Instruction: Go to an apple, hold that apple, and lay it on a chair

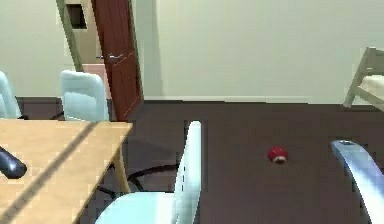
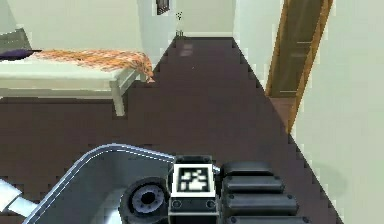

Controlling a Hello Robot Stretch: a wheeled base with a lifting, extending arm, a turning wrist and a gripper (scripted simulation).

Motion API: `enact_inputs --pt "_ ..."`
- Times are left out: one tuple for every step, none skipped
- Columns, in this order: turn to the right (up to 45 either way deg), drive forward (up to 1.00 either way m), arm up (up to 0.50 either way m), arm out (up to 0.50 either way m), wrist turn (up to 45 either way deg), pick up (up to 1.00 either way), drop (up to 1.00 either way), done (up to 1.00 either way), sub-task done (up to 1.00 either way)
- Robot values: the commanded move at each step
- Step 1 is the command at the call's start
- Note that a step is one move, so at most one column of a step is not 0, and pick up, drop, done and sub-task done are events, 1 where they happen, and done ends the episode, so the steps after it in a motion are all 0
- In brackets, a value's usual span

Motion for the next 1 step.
enact_inputs --pt "33.0 0.0 0.0 0.0 0.0 0.0 0.0 0.0 0.0"
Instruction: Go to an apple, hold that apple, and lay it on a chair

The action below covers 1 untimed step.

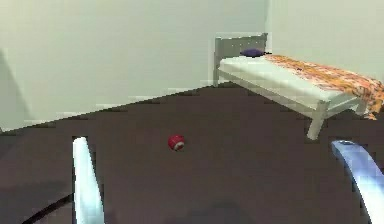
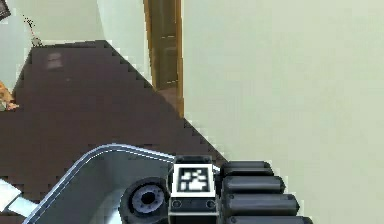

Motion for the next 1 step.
enact_inputs --pt "-45.0 0.0 0.0 0.0 0.0 0.0 0.0 0.0 0.0"
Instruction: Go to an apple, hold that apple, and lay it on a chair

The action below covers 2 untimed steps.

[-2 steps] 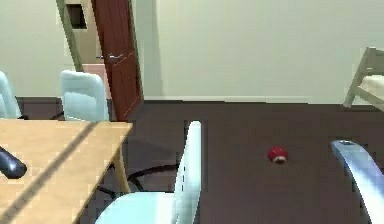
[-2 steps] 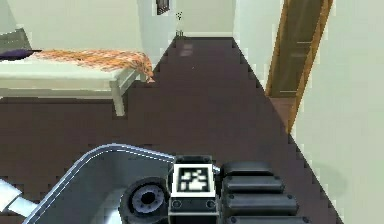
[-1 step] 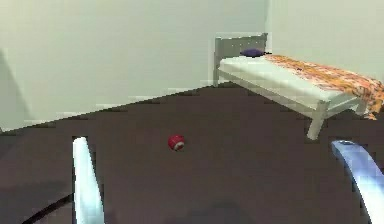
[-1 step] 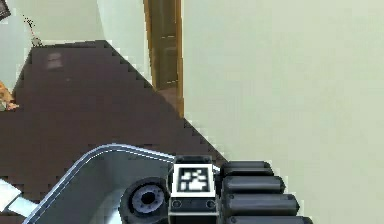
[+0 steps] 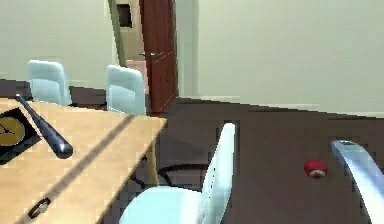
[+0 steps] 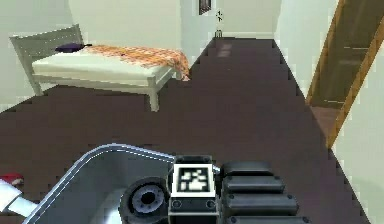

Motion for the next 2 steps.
enact_inputs --pt "-45.0 0.0 0.0 0.0 0.0 0.0 0.0 0.0 0.0" --pt "-18.0 0.0 0.0 0.0 0.0 0.0 0.0 0.0 0.0"
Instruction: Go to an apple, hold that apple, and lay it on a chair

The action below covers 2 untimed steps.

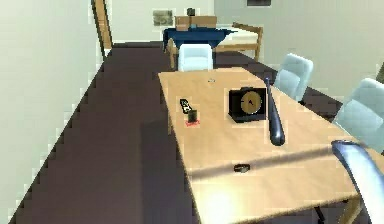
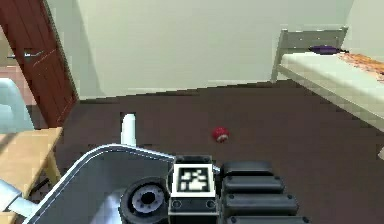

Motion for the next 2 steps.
enact_inputs --pt "-3.0 0.0 0.0 0.0 0.0 0.0 0.0 0.0 0.0" --pt "0.0 0.15 0.0 0.0 0.0 0.0 0.0 0.0 0.0"
